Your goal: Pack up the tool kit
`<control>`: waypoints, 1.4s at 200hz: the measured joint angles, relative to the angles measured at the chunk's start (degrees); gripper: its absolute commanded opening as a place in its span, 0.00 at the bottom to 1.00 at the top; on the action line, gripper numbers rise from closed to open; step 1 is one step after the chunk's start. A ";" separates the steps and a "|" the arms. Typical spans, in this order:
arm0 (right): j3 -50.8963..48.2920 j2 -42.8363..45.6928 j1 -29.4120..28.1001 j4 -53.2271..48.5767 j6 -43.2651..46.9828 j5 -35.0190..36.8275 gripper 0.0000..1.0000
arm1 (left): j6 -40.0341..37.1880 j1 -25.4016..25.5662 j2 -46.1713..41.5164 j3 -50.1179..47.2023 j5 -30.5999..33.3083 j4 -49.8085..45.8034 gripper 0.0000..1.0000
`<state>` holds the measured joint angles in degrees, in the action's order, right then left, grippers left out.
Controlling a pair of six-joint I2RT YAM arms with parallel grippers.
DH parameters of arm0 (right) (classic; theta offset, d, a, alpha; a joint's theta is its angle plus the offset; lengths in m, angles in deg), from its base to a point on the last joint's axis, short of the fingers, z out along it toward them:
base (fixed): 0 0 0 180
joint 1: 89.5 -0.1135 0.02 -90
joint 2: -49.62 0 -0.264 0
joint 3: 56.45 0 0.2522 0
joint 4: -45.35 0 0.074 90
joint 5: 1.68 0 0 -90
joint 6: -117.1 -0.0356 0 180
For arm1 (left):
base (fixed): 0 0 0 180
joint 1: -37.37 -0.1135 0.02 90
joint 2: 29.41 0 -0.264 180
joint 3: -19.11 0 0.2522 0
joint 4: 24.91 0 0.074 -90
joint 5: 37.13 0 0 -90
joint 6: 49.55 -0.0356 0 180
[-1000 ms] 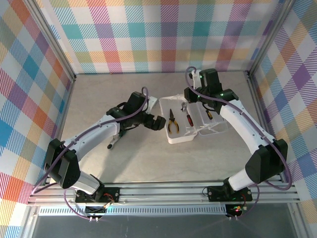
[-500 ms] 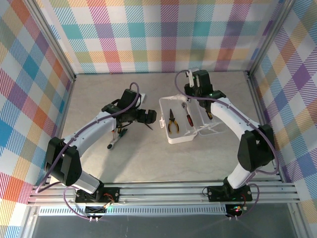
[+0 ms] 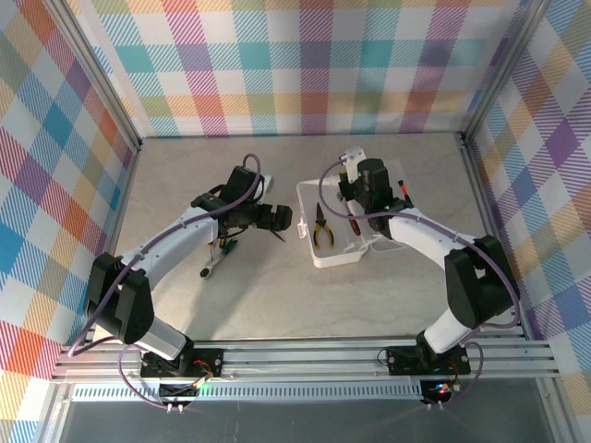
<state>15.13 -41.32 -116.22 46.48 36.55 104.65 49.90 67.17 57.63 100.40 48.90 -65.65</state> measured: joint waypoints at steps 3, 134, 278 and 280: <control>-0.33 0.11 -0.02 0.42 0.04 0.04 0.00 | 0.00 0.00 0.02 0.00 -0.02 -0.02 1.00; -11.43 8.92 -0.74 -4.24 -5.88 0.79 0.28 | 0.00 -0.11 0.61 0.00 -1.09 0.00 1.00; -4.96 10.71 -0.90 -18.21 -8.00 -5.42 0.99 | -0.02 -0.83 0.63 -0.33 -0.07 -1.97 1.00; -4.44 10.84 -0.90 -18.75 -7.78 -5.95 0.99 | 0.00 -0.96 0.66 -0.31 0.13 -2.10 1.00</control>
<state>10.70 -30.47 -117.12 27.73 28.77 98.71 49.90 66.21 58.29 100.09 49.03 -67.75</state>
